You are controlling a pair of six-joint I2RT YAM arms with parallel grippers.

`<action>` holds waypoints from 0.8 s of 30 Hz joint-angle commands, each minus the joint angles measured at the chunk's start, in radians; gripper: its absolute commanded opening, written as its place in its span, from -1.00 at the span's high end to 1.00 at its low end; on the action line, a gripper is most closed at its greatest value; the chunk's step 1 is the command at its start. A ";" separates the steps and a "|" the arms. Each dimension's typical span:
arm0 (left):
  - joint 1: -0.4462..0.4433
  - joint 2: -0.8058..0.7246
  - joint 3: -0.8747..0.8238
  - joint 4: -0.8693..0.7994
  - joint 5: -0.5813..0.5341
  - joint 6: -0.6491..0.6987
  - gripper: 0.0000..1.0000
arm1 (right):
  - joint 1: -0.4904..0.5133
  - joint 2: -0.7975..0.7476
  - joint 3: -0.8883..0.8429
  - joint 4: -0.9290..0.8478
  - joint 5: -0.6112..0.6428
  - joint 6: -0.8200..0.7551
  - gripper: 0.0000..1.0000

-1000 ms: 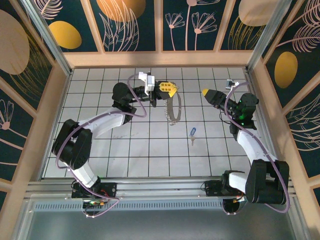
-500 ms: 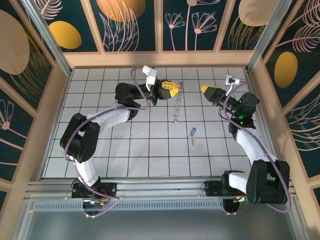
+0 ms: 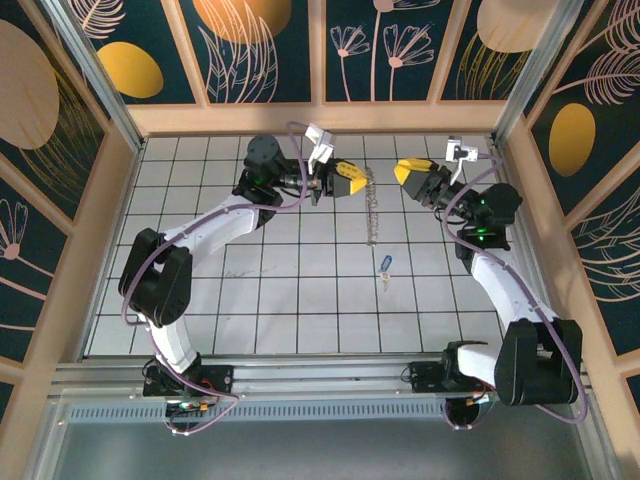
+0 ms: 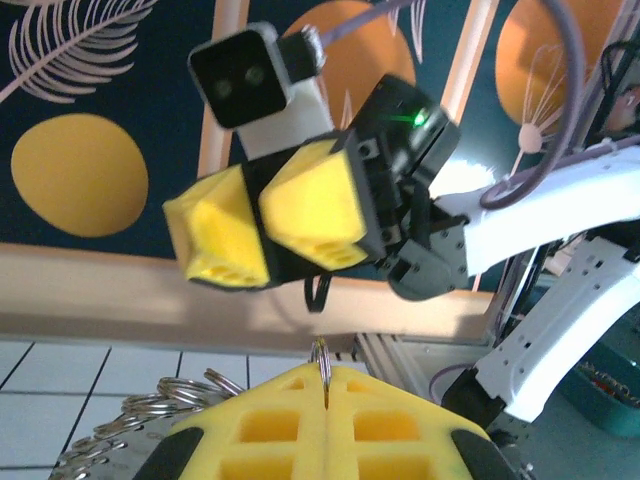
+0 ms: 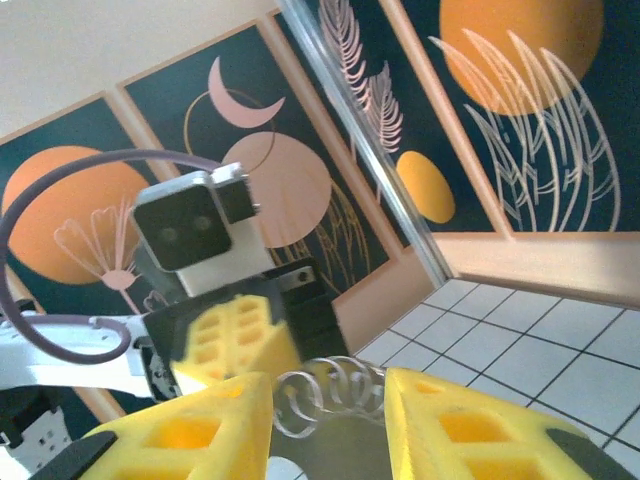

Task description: Put the keys on the keyring

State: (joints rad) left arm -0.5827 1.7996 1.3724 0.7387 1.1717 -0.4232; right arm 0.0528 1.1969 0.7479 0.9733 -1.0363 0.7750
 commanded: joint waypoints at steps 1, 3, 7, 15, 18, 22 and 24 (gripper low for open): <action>-0.005 -0.055 0.055 -0.200 0.029 0.175 1.00 | 0.024 0.009 0.055 0.066 -0.085 -0.012 0.31; -0.003 -0.054 0.067 -0.243 0.032 0.201 1.00 | 0.039 0.010 0.071 0.042 -0.103 -0.032 0.33; -0.004 -0.052 0.094 -0.337 0.036 0.268 1.00 | 0.069 0.024 0.104 -0.030 -0.141 -0.081 0.34; -0.004 -0.037 0.145 -0.476 0.033 0.368 1.00 | 0.088 0.065 0.125 -0.079 -0.173 -0.109 0.39; -0.004 -0.035 0.151 -0.483 0.037 0.374 1.00 | 0.088 0.076 0.119 -0.088 -0.175 -0.117 0.39; -0.002 -0.031 0.160 -0.489 0.041 0.375 1.00 | 0.091 0.095 0.109 -0.082 -0.182 -0.115 0.38; -0.003 -0.029 0.162 -0.492 0.043 0.376 1.00 | 0.094 0.103 0.105 -0.076 -0.186 -0.113 0.36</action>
State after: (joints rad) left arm -0.5827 1.7935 1.4937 0.2543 1.1816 -0.0761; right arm 0.1356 1.2900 0.8429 0.8742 -1.1862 0.6849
